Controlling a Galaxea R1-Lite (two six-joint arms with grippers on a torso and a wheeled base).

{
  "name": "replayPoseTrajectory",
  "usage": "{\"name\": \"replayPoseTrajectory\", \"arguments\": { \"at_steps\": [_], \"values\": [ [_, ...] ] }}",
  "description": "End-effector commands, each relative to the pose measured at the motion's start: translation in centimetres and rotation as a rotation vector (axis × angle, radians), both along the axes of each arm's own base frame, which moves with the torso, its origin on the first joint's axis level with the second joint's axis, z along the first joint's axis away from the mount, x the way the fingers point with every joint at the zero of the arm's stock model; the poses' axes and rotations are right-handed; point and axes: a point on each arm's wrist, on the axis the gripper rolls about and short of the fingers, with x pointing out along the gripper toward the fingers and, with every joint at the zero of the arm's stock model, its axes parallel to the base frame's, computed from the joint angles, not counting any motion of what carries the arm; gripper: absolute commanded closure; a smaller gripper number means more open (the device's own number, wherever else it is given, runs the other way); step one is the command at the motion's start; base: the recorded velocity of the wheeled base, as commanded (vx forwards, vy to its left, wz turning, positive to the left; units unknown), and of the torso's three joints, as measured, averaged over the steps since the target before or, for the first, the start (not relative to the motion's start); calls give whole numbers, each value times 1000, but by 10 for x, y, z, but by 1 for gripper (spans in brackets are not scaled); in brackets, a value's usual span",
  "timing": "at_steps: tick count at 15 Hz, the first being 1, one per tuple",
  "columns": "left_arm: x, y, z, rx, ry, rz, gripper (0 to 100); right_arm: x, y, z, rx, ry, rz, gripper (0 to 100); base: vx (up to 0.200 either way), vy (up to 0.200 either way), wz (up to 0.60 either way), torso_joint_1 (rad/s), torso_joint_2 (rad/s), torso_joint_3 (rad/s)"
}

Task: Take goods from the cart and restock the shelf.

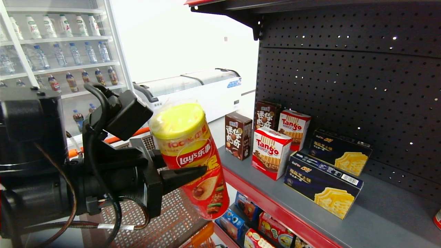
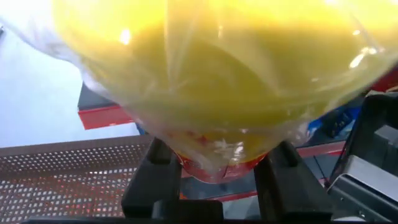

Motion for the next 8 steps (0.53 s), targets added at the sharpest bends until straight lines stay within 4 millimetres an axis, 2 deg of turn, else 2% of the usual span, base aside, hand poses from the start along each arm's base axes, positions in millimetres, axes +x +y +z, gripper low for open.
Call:
{"name": "replayPoseTrajectory", "arguments": {
  "at_steps": [1, 6, 8],
  "values": [
    [-6, 3, 2, -8, -11, -12, 100, 0, 0, 0, 0, 2, 0, 0, 0, 0, 0, 0, 0, 0],
    [-30, 16, 7, 6, 70, -118, 100, 0, 0, 0, 0, 2, 0, 0, 0, 0, 0, 0, 0, 0],
    [-32, 19, 11, -7, 55, -121, 100, 0, 0, 0, 0, 2, 0, 0, 0, 0, 0, 0, 0, 0]
  ]
}}
